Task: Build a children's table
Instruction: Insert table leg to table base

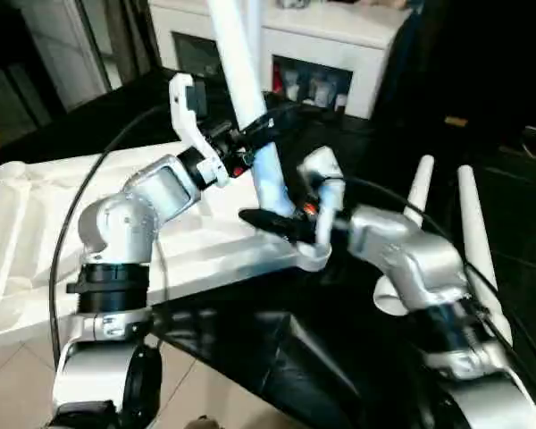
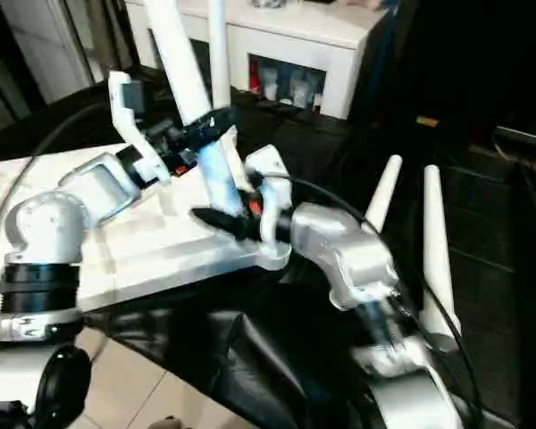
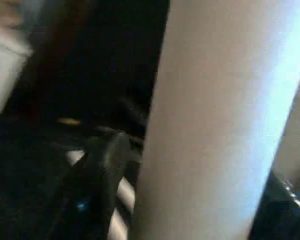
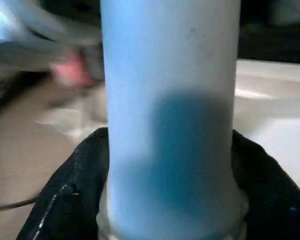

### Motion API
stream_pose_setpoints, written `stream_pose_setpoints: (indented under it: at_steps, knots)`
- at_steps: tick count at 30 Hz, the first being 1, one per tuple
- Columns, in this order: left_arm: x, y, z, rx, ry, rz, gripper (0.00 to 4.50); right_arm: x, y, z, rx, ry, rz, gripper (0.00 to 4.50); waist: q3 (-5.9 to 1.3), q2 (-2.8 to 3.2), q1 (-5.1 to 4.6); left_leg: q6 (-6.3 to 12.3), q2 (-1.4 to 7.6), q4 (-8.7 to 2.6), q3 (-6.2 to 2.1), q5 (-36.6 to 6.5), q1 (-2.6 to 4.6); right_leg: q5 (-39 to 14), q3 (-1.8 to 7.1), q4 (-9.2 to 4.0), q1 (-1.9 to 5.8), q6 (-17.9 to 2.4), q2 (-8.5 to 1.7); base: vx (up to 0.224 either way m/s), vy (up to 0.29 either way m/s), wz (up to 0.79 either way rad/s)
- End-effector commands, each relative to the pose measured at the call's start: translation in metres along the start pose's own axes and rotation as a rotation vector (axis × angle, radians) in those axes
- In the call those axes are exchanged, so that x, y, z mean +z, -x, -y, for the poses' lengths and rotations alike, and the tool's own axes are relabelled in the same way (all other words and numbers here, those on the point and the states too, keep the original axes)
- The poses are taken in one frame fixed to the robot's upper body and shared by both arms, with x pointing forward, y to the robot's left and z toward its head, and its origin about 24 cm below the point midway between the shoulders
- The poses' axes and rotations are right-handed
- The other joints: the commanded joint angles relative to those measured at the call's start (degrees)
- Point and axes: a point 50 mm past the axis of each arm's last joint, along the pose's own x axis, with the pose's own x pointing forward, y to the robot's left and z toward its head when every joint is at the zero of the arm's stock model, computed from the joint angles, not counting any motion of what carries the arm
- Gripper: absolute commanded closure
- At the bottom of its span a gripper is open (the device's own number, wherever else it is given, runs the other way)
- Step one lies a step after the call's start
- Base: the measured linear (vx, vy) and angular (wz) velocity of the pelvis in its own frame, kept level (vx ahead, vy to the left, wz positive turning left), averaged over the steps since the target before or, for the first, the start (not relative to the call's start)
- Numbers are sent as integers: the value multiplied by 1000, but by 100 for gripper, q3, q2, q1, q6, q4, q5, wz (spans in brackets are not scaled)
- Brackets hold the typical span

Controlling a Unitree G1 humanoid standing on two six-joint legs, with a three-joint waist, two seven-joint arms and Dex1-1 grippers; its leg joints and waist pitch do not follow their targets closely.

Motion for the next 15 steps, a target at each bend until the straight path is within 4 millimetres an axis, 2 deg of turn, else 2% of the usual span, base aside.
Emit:
stream_pose_setpoints:
  at_steps: [1,2,3,4,5,6,7,8,9,10,11,15]
  knots:
    - [2,8,11,-120,7,-33,129,21,18,-15,201,-29,112,173,-500,129,23,246,40,-305,3,-382,-17,23,332,-312,476,-1021,-347,0,0,0]
    - [2,8,14,-148,9,-37,129,21,22,-17,244,-46,111,173,-489,103,27,266,38,-305,15,-434,-20,-30,326,-337,479,-1046,-342,0,0,0]
    - [4,8,15,-166,13,-36,129,21,26,-19,282,-69,109,173,-486,176,41,241,36,-298,6,-474,-22,-103,324,-335,476,-1050,-351,0,0,0]
    - [7,7,16,-188,41,-25,160,21,32,-19,332,-116,105,173,-478,201,37,229,24,-292,23,-620,-12,-296,319,-382,469,-1022,-343,0,0,0]
    - [7,7,16,-188,41,-25,160,21,32,-19,332,-116,105,173,-471,172,37,229,20,-294,29,-684,-11,-418,312,-402,469,-1010,-335,0,0,0]
    - [8,7,17,-211,59,-21,166,19,35,-19,354,-135,90,174,-466,147,47,191,16,-297,27,-732,-14,-701,310,-427,473,-940,-348,0,0,0]
    - [9,8,18,-237,72,-25,171,17,37,-19,369,-142,71,174,-466,179,52,178,-2,-285,36,-766,-20,-1007,304,-466,473,-845,-350,0,0,0]
    - [9,8,21,-266,79,-38,185,14,40,-19,382,-154,46,174,-467,173,59,168,-10,-283,32,-734,-26,-1244,300,-483,475,-734,-347,0,0,0]
    - [8,9,22,-276,74,-57,200,11,42,-19,387,-161,20,174,-470,205,68,174,-15,-275,31,-711,-22,-1338,300,-490,465,-680,-345,0,0,0]
    - [7,8,22,-277,65,-78,208,8,44,-19,393,-167,-4,174,-467,192,65,180,-15,-279,27,-657,-40,-1461,302,-505,467,-574,-340,0,0,0]
    - [7,8,22,-277,65,-78,208,8,44,-19,393,-167,-4,174,-468,208,69,181,-18,-280,27,-632,-34,-1577,297,-525,455,-488,-334,0,0,0]
    - [6,7,24,-305,59,-105,250,5,49,-18,399,-194,-54,174,-472,252,68,187,-22,-277,19,-656,-30,-1827,275,-554,433,-371,-321,0,0,0]
